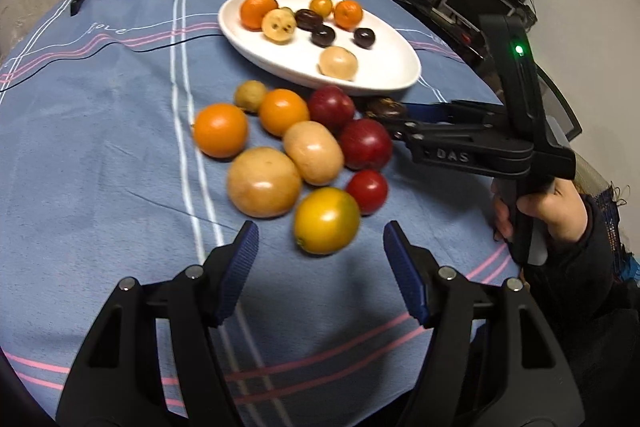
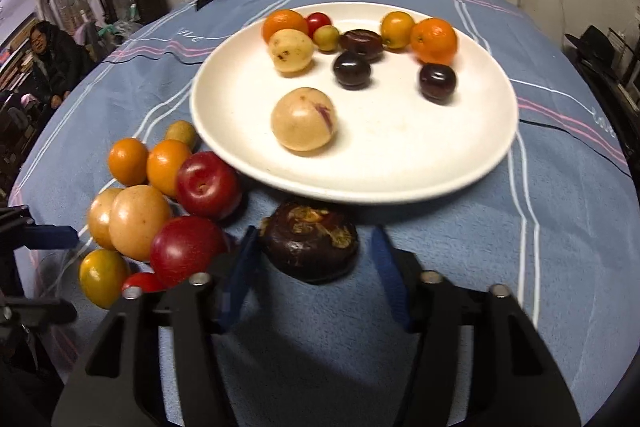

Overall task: Organize fruits
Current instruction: 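Grasp a yellow tomato with the left tool while the right tool grasps a large dark purple fruit, then place both fruits on the white plate and open both tools, then grasp a tangerine with the left tool while the right tool grasps a red plum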

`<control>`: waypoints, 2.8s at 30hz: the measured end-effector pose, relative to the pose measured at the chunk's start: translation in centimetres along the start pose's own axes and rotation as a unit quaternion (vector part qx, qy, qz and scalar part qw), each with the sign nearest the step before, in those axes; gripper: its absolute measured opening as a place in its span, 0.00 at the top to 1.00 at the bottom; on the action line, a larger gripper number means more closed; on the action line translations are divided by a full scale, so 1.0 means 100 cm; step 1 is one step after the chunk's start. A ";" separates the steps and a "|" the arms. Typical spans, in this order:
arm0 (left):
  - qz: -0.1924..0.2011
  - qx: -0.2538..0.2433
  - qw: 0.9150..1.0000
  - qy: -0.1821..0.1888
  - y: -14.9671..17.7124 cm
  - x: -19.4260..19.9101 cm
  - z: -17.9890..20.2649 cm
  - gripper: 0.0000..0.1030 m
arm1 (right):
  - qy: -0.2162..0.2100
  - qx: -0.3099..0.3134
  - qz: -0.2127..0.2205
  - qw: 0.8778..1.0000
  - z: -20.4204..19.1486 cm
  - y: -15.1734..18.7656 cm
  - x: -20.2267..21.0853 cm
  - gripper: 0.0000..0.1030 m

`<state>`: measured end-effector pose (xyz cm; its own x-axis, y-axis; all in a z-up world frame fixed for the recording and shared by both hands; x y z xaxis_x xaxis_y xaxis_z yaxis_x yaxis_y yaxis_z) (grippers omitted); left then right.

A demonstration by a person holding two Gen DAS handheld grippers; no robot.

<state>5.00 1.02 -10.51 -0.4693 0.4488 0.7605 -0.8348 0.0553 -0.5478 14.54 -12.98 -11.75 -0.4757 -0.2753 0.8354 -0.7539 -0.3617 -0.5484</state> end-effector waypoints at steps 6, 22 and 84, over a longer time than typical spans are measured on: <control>-0.003 -0.013 1.000 0.001 0.001 -0.001 0.010 0.35 | 0.009 -0.016 0.003 1.000 0.001 0.015 0.025 0.54; 0.004 0.002 1.000 -0.013 -0.005 -0.033 0.001 0.62 | -0.014 -0.049 0.004 0.999 0.006 0.034 0.044 0.54; 0.114 0.024 0.990 -0.079 -0.143 0.009 -0.040 0.36 | -0.007 -0.001 0.046 0.999 0.008 -0.052 0.060 0.37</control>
<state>17.62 4.18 -3.39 -0.6835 0.3000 0.6655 -0.7126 -0.0765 -0.6974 15.96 -13.45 -3.86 -0.5356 -0.3202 0.7814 -0.7086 -0.3329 -0.6221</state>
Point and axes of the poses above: each gripper's, at about its wrist camera, not at the fingertips, and x roughly against the way its jaws point, z to its right, y to its underside, the point moved 5 cm from there along -x, roughly the way its jaws point, and after that the axes turned 5 degrees about y, right-handed, at the moved point
